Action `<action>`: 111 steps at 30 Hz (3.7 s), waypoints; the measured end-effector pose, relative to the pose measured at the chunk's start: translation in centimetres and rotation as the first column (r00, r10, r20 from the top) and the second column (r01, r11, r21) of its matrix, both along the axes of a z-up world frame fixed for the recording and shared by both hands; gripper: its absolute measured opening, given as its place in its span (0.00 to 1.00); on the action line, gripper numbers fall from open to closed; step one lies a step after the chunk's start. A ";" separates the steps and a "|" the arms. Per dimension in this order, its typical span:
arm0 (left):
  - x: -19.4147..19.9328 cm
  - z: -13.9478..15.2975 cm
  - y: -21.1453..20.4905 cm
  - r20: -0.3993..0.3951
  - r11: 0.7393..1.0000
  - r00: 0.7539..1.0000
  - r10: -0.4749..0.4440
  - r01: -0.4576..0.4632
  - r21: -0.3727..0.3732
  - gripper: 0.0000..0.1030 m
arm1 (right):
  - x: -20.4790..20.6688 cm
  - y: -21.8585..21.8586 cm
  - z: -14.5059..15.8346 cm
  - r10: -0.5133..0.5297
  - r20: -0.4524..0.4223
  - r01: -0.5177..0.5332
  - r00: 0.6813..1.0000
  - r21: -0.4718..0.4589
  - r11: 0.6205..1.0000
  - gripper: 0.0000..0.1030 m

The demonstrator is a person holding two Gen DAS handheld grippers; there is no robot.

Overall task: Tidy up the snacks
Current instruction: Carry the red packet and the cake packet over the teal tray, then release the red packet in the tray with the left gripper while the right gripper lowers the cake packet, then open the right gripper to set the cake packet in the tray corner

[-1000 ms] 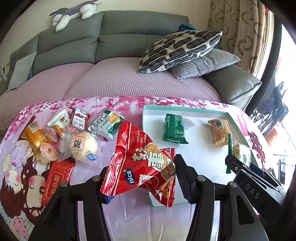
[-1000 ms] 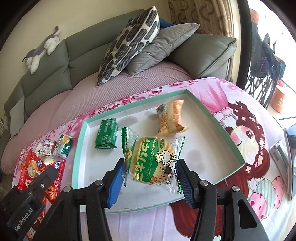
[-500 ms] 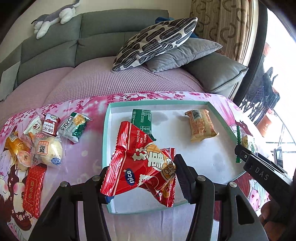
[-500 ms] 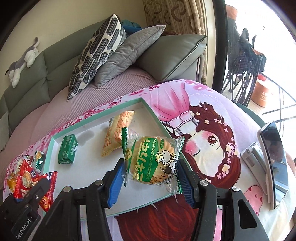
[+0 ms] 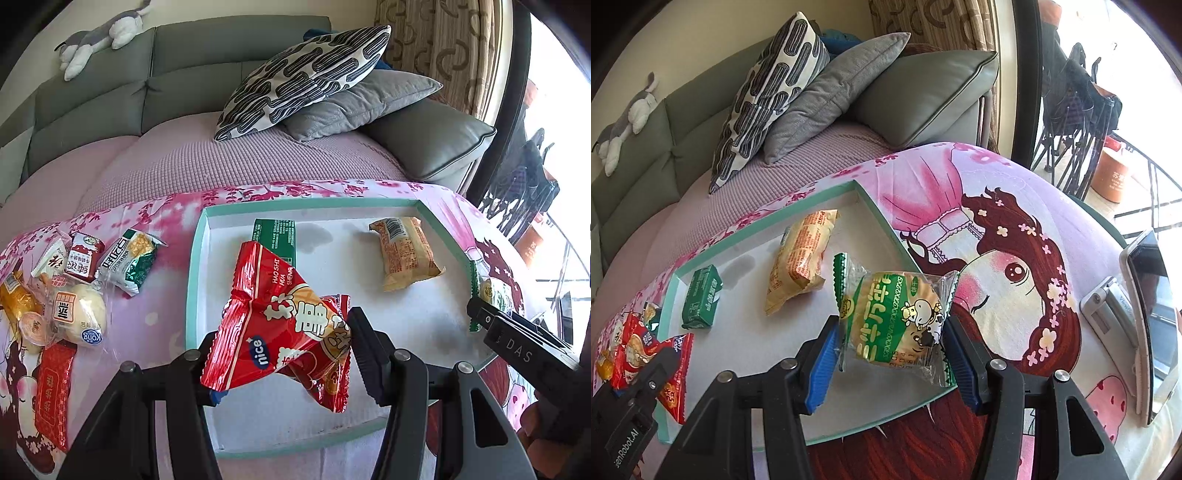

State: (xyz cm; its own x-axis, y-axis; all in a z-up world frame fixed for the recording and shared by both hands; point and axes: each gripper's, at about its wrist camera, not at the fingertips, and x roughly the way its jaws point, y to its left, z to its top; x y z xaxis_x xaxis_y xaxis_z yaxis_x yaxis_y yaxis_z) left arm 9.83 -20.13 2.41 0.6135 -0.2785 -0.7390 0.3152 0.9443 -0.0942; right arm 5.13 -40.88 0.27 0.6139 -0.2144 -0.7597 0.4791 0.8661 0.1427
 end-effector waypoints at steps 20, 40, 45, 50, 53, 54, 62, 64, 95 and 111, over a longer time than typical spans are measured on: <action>1.9 -2.8 -0.8 -0.074 1.000 0.997 0.000 0.002 0.028 0.56 | 1.0 0.7 -1.1 0.025 -0.059 -0.028 0.998 -0.049 0.998 0.57; 1.5 -2.6 -1.7 -0.106 0.995 0.994 -0.017 0.027 0.094 0.70 | 1.2 1.4 -0.7 0.054 -0.073 -0.061 0.996 -0.099 0.993 0.69; 0.9 -1.0 -1.5 -0.089 0.997 0.996 -0.029 0.035 0.067 0.70 | 0.5 1.2 0.7 0.034 -0.041 -0.039 0.999 -0.115 0.993 0.69; 0.4 0.3 -1.4 -0.063 0.997 0.998 -0.026 0.031 0.069 0.70 | -0.2 0.7 1.8 0.013 -0.019 -0.015 1.000 -0.115 0.993 0.69; 0.1 1.0 -0.9 -0.048 0.998 0.999 -0.016 0.018 0.056 0.70 | -0.4 0.5 2.0 0.005 -0.017 -0.007 1.000 -0.117 0.993 0.69; 0.1 1.3 -0.8 -0.043 0.999 0.999 -0.011 0.014 0.052 0.70 | -0.4 0.5 2.0 0.003 -0.017 -0.005 1.000 -0.116 0.993 0.69; 0.1 2.6 1.1 -0.018 0.999 0.999 0.040 -0.040 0.017 0.70 | -0.6 0.6 2.3 0.005 -0.014 -0.007 1.000 -0.118 0.993 0.69; 0.2 2.5 1.5 -0.022 0.998 0.998 0.055 -0.054 0.012 0.70 | -0.6 0.6 2.2 0.005 -0.019 -0.007 1.000 -0.118 0.993 0.69; 2.1 -0.4 3.3 -0.049 0.981 0.982 0.185 -0.180 0.077 1.00 | 0.5 1.5 0.3 0.074 -0.067 -0.079 0.995 -0.087 0.993 1.00; 0.4 1.5 5.0 0.025 0.970 0.974 0.226 -0.228 0.082 1.00 | 1.1 5.5 1.5 0.198 -0.038 -0.201 0.979 -0.109 0.974 1.00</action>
State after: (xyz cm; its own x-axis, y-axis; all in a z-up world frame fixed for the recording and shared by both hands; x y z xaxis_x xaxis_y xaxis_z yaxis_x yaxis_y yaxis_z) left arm 10.19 -15.10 3.94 0.6651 -0.0683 -0.7436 0.0925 0.9957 -0.0088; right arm 6.20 -35.36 1.78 0.6325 -0.1738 -0.7548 0.2973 0.9543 0.0294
